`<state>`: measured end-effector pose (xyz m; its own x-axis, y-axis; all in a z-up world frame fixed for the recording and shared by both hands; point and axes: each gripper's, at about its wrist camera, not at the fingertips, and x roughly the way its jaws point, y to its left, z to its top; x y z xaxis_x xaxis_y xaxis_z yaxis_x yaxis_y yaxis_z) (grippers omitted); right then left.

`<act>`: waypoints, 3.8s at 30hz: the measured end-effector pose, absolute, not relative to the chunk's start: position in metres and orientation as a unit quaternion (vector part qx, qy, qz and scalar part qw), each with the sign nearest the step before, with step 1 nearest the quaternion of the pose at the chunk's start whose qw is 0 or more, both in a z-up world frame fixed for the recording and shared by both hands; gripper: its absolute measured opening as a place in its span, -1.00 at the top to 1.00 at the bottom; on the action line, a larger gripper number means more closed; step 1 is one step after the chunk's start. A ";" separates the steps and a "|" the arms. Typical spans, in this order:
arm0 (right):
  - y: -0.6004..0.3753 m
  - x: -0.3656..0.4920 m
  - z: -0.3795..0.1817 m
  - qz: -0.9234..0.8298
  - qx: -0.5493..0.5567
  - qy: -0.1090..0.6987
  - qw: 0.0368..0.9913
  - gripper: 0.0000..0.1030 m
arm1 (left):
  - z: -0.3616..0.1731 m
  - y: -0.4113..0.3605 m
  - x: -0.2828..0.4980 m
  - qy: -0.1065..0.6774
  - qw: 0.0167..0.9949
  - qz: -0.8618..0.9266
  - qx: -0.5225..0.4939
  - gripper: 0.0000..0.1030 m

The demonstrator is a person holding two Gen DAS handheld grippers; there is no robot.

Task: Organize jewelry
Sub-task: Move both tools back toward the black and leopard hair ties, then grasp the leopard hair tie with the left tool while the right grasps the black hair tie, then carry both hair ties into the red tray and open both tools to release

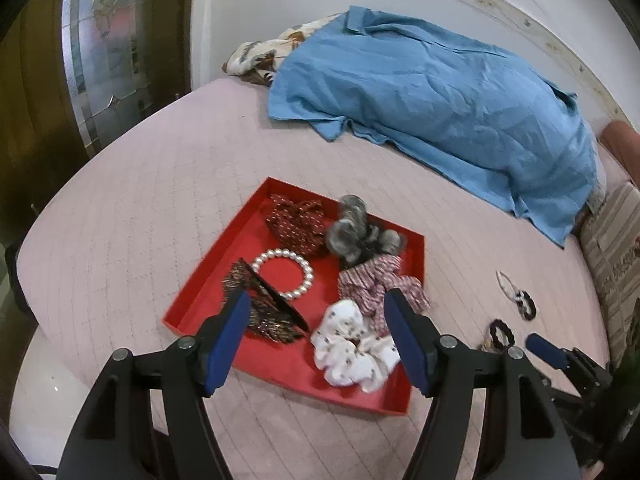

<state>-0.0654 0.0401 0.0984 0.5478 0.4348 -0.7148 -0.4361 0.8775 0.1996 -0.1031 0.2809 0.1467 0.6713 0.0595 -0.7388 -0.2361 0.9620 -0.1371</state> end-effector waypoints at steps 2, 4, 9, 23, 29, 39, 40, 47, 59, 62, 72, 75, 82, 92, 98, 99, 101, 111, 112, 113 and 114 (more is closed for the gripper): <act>0.012 -0.069 0.093 0.225 0.014 0.411 0.883 -0.23 | 0.148 0.271 -0.106 0.397 0.909 0.074 -0.104 -0.38; -0.016 -0.074 0.086 0.199 0.028 0.416 0.887 -0.23 | 0.147 0.259 -0.107 0.396 0.911 0.064 -0.096 -0.41; -0.096 -0.082 0.066 0.121 0.074 0.435 0.889 -0.23 | 0.136 0.211 -0.097 0.418 0.906 0.020 -0.061 -0.42; -0.144 -0.078 0.043 0.098 0.125 0.445 0.881 -0.23 | 0.071 0.092 -0.075 0.481 0.869 -0.118 0.003 -0.39; -0.120 -0.061 0.039 0.139 0.108 0.451 0.875 -0.03 | 0.041 0.070 -0.047 0.496 0.858 -0.133 0.014 -0.06; -0.075 -0.005 0.028 0.163 0.073 0.461 0.869 0.26 | 0.010 0.071 -0.016 0.516 0.849 -0.106 0.026 0.51; -0.070 0.000 0.026 0.163 0.065 0.464 0.868 0.32 | 0.010 0.071 -0.017 0.515 0.850 -0.104 0.033 0.55; -0.065 0.002 0.008 0.143 0.013 0.494 0.857 0.45 | 0.015 0.091 -0.031 0.523 0.846 -0.106 0.012 0.61; -0.110 -0.007 0.017 0.127 0.079 0.489 0.860 0.45 | 0.013 0.086 -0.025 0.517 0.847 -0.120 -0.012 0.31; -0.113 -0.013 0.023 0.135 0.091 0.483 0.860 0.35 | 0.012 0.084 -0.024 0.515 0.847 -0.130 -0.018 0.15; -0.145 -0.040 0.020 0.129 0.133 0.478 0.858 0.10 | 0.011 0.082 -0.031 0.501 0.855 -0.136 -0.013 0.17; -0.143 -0.034 0.019 0.135 0.146 0.475 0.857 0.10 | 0.010 0.086 -0.029 0.503 0.854 -0.133 -0.018 0.27; -0.099 -0.019 0.005 0.123 0.065 0.481 0.865 0.20 | 0.009 0.078 -0.028 0.499 0.858 -0.122 -0.006 0.27; -0.095 -0.031 0.020 0.124 0.049 0.461 0.877 0.84 | 0.027 0.093 -0.041 0.499 0.853 -0.139 -0.057 0.87; -0.087 -0.046 0.042 0.134 0.048 0.442 0.886 0.84 | 0.055 0.112 -0.062 0.478 0.863 -0.136 -0.087 0.87; -0.085 -0.048 0.046 0.137 0.047 0.439 0.887 0.84 | 0.059 0.116 -0.065 0.474 0.865 -0.134 -0.092 0.87; -0.080 -0.052 0.053 0.142 0.046 0.433 0.889 0.84 | 0.069 0.127 -0.074 0.466 0.870 -0.129 -0.100 0.87; -0.043 -0.071 0.087 0.186 0.024 0.408 0.894 0.84 | 0.106 0.212 -0.101 0.414 0.898 -0.052 -0.143 0.87; -0.036 -0.073 0.091 0.194 0.020 0.406 0.893 0.84 | 0.108 0.223 -0.102 0.411 0.899 -0.043 -0.148 0.87; -0.030 -0.074 0.093 0.200 0.017 0.404 0.892 0.84 | 0.109 0.233 -0.102 0.408 0.899 -0.035 -0.153 0.87; -0.026 -0.074 0.095 0.205 0.015 0.404 0.892 0.84 | 0.110 0.244 -0.101 0.406 0.900 -0.026 -0.157 0.87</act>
<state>-0.0745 -0.0259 0.0951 0.5906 0.3768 -0.7136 -0.3531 0.9158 0.1913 -0.1013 0.2440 0.1104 0.6693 -0.1747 -0.7222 -0.0797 0.9495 -0.3035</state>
